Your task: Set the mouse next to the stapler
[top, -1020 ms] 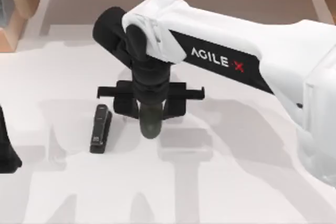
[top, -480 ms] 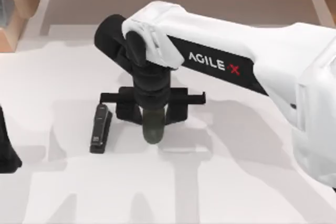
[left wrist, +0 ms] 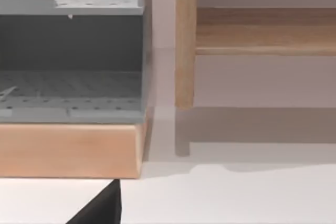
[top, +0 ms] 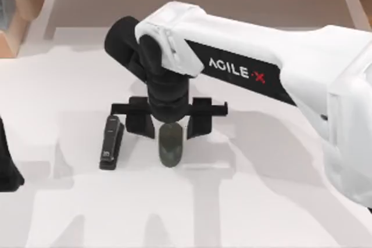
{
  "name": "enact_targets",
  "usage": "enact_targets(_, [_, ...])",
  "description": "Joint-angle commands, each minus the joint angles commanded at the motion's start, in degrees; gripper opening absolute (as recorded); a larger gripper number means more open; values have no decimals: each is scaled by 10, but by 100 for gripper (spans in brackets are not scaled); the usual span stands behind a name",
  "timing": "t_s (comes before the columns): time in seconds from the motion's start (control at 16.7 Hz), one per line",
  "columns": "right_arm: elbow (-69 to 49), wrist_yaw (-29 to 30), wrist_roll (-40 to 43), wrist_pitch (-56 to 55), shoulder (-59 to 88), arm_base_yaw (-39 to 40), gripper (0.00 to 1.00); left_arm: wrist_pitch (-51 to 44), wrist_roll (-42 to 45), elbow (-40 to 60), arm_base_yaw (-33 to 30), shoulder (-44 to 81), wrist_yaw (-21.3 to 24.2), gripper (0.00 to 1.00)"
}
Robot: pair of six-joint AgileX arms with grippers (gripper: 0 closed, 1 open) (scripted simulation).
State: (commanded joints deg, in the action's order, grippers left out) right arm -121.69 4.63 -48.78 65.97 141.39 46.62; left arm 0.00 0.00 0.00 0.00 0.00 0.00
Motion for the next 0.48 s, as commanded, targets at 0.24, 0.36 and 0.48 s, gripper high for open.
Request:
enact_targets(0.24, [0, 0, 0, 0, 0, 0, 100, 0, 0, 0, 0, 0, 0, 100])
enact_targets(0.36, [0, 0, 0, 0, 0, 0, 100, 0, 0, 0, 0, 0, 0, 100])
enact_targets(0.48, [0, 0, 0, 0, 0, 0, 100, 0, 0, 0, 0, 0, 0, 100])
